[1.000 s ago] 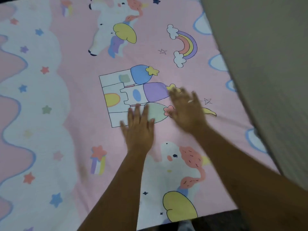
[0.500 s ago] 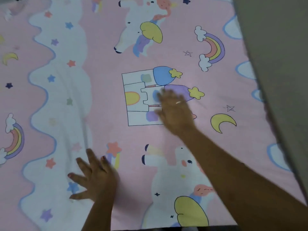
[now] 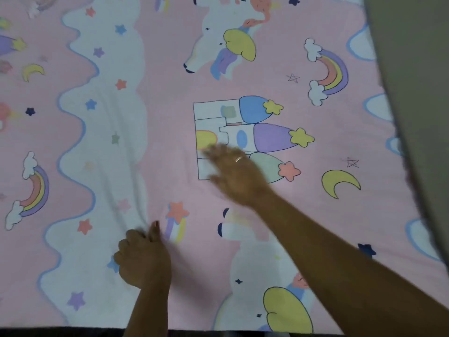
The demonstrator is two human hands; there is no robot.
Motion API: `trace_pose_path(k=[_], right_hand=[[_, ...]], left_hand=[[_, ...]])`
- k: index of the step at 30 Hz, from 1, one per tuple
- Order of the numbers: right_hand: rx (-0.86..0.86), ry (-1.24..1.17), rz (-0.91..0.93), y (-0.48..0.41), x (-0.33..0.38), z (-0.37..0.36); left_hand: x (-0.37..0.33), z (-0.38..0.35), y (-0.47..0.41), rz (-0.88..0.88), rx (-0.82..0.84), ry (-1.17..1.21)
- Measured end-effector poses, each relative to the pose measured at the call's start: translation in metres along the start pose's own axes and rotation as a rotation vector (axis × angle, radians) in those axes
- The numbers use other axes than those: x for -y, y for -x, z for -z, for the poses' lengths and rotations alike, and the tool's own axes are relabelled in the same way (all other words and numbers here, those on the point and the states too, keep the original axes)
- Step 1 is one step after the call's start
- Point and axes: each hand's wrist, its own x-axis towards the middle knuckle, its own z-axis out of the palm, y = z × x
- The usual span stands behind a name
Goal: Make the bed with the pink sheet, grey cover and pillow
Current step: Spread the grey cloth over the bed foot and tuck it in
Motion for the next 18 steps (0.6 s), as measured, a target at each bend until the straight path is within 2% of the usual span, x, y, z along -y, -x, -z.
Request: trace_pose_path(k=[1,3,5,7,13,15,18], right_hand=[[-0.04,0.074,-0.125,-0.002,-0.017,0.002],[0.002,0.188,-0.312,0.0,-0.037,0.003],[0.049,0.226,-0.357,0.003,-0.021,-0.006],[0.102,0.191,-0.278,0.009,0.016,-0.023],[0.235,0.04,0.135,0.044,0.125,-0.053],[0.268,0.032,0.233,0.045,0.133,-0.052],[0.157,0.001,0.226,0.043,0.122,-0.055]], left_hand=[[0.003,0.0,0.0,0.002,0.019,-0.023],[0.005,-0.002,0.001,0.016,0.07,-0.079],[0.005,0.001,0.0,-0.021,0.078,-0.098],[0.008,0.006,-0.001,-0.076,0.078,-0.097],[0.026,0.016,-0.006,-0.105,0.103,-0.073],[0.038,0.019,-0.004,-0.103,0.069,-0.058],[0.061,0.025,0.0,-0.088,0.008,-0.057]])
